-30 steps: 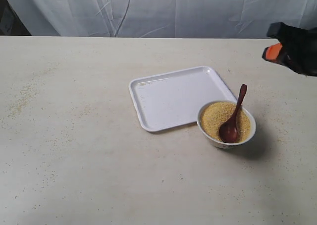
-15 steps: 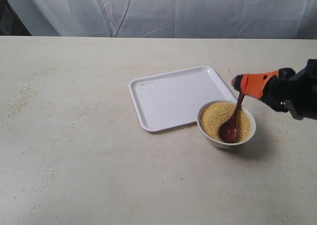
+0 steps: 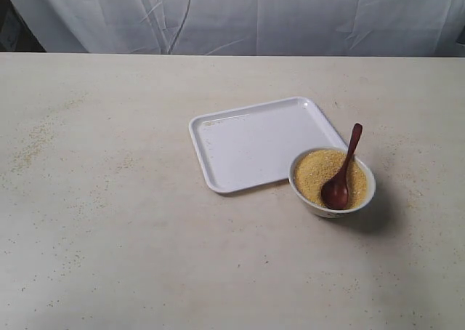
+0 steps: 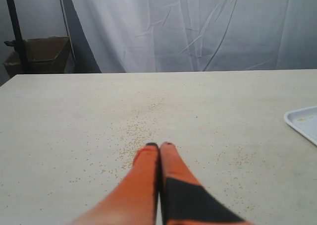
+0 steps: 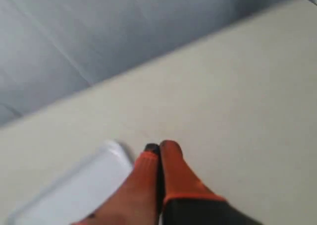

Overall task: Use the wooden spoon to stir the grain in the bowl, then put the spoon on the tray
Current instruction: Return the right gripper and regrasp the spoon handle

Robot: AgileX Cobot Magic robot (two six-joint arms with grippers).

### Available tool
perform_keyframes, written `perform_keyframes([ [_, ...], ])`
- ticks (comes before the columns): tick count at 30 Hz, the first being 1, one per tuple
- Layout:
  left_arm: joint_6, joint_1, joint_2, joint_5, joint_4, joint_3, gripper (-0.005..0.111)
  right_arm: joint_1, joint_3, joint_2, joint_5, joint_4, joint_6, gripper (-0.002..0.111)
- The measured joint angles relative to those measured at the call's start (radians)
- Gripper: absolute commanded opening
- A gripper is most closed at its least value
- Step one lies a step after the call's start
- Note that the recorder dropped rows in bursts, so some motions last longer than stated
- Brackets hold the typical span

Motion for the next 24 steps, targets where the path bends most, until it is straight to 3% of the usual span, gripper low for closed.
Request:
perform_keyframes([
  [3, 0.000, 0.000, 0.000, 0.000, 0.000, 0.000, 0.000, 0.059, 0.194, -0.045, -0.370, 0.051, 0.037, -0.001],
  [5, 0.000, 0.000, 0.000, 0.000, 0.000, 0.000, 0.000, 0.076, 0.296, -0.044, -0.527, 0.112, 0.113, -0.001],
  [9, 0.000, 0.000, 0.000, 0.000, 0.000, 0.000, 0.000, 0.073, 0.351, 0.047, -0.489, 0.146, 0.300, -0.001],
  [13, 0.000, 0.000, 0.000, 0.000, 0.000, 0.000, 0.000, 0.070, 0.294, 0.208, -0.496, -0.287, 0.636, -0.001],
  [17, 0.000, 0.000, 0.000, 0.000, 0.000, 0.000, 0.000, 0.024, 0.135, 0.414, -0.692, -0.848, 1.077, -0.001],
  [20, 0.000, 0.000, 0.000, 0.000, 0.000, 0.000, 0.000, -0.040, 0.025, 0.542, -0.802, -1.061, 1.294, 0.001],
  [22, 0.000, 0.000, 0.000, 0.000, 0.000, 0.000, 0.000, -0.101, -0.026, 0.596, -0.844, -1.136, 1.373, 0.010],
  [24, 0.000, 0.000, 0.000, 0.000, 0.000, 0.000, 0.000, -0.166, -0.059, 0.627, -0.866, -1.209, 1.430, 0.026],
])
